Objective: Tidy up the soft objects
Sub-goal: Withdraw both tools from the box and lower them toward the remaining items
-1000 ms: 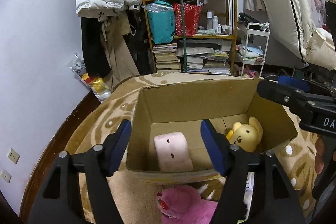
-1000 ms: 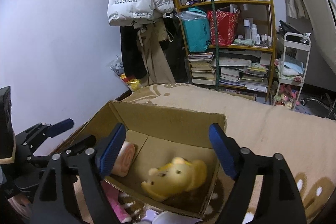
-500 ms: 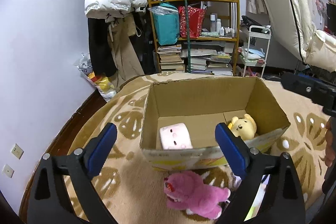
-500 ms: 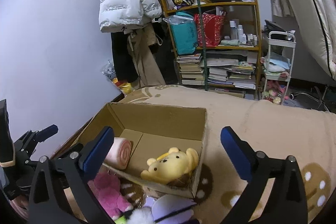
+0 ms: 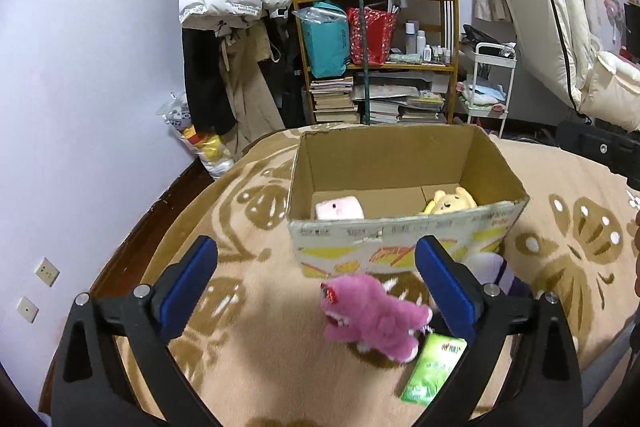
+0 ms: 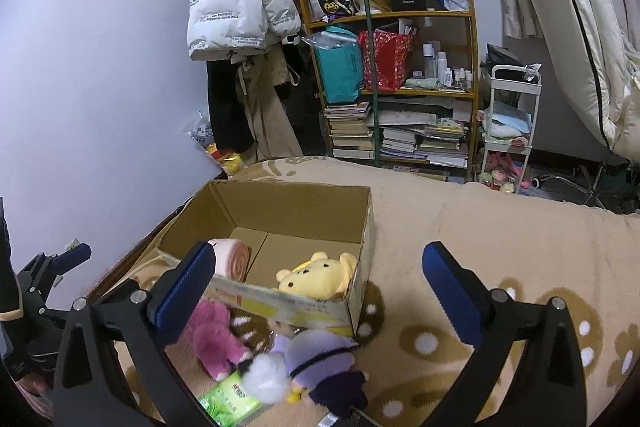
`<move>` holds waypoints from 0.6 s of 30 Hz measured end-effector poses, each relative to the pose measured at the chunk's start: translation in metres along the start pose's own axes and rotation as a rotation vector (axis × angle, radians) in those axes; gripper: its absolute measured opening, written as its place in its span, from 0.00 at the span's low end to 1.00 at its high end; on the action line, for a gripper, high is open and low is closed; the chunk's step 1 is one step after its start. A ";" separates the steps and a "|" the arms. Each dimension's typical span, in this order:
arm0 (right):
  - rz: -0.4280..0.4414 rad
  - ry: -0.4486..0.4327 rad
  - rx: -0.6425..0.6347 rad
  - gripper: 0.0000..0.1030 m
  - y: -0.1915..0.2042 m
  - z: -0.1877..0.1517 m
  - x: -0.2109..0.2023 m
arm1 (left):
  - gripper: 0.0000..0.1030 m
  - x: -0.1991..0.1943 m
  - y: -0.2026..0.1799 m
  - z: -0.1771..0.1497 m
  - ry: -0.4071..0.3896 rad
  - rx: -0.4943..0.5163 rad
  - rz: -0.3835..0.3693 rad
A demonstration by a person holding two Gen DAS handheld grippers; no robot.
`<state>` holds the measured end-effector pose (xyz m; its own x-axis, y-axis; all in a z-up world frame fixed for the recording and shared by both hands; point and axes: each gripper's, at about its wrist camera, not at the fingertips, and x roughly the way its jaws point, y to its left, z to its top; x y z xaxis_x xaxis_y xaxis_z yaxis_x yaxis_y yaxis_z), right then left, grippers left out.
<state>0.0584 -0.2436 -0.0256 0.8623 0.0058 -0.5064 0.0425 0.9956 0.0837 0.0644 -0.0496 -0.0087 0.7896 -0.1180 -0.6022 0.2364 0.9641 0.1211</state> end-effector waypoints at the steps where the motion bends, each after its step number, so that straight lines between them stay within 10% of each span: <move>1: -0.002 0.005 -0.002 1.00 0.001 -0.003 -0.004 | 0.95 -0.003 0.001 -0.002 0.003 -0.005 -0.001; 18: -0.103 0.199 0.061 1.00 0.001 -0.043 -0.025 | 0.95 -0.018 0.006 -0.024 0.135 -0.042 -0.042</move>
<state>0.0148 -0.2385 -0.0498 0.7355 -0.0706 -0.6738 0.1606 0.9844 0.0721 0.0381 -0.0358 -0.0160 0.6957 -0.1284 -0.7068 0.2418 0.9684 0.0620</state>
